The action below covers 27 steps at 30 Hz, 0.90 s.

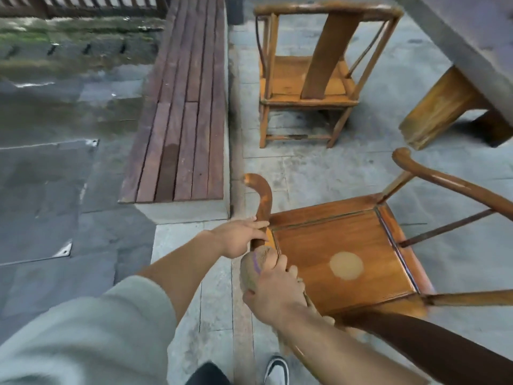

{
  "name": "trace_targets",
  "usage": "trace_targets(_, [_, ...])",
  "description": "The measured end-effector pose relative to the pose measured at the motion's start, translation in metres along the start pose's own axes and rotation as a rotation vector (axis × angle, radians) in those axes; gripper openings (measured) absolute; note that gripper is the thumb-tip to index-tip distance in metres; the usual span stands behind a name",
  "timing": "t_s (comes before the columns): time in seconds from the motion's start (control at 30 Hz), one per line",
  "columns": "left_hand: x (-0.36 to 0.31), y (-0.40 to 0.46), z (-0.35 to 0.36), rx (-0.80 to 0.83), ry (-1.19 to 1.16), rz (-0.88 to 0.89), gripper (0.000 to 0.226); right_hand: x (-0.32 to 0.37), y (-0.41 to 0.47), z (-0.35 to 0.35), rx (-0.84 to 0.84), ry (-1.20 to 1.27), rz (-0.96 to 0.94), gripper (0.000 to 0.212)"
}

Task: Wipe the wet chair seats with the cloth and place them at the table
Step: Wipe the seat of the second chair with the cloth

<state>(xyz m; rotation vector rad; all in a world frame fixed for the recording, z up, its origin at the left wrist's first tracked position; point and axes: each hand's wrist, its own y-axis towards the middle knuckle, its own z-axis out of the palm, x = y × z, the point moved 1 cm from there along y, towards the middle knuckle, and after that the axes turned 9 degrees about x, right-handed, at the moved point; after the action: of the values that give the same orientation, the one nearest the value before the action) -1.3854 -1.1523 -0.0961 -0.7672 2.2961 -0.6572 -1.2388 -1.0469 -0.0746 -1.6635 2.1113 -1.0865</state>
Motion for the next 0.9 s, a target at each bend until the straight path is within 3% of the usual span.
trace_targets(0.17, [0.068,0.088,-0.056,0.115,0.213,0.066,0.088,0.027,0.083,-0.012,-0.115,0.209,0.185,0.105])
trace_targets(0.37, [0.147,0.208,-0.095,0.091,0.309,0.31,0.043,0.036,0.214,-0.062,-0.231,0.365,0.381,0.095])
trace_targets(0.47, [0.189,0.231,-0.098,0.111,0.083,0.363,0.053,0.029,0.268,-0.084,-0.237,0.273,0.296,0.09])
trace_targets(0.53, [0.212,0.237,-0.101,0.268,-0.189,0.392,0.064,0.024,0.293,-0.094,-0.199,0.278,0.209,0.093])
trace_targets(0.6, [0.228,0.24,-0.098,0.438,-0.53,0.431,0.056,0.019,0.312,-0.102,-0.161,0.275,0.125,0.098])
trace_targets(0.67, [0.242,0.242,-0.093,0.532,-0.628,0.382,0.043,0.018,0.329,-0.107,-0.131,0.237,0.048,0.102])
trace_targets(0.8, [0.285,0.246,-0.067,0.526,-0.456,0.136,0.011,0.021,0.353,-0.119,-0.087,0.147,-0.157,0.097])
trace_targets(0.9, [0.312,0.257,-0.064,0.399,-0.509,-0.168,0.02,0.013,0.364,-0.122,-0.124,0.202,-0.293,0.083])
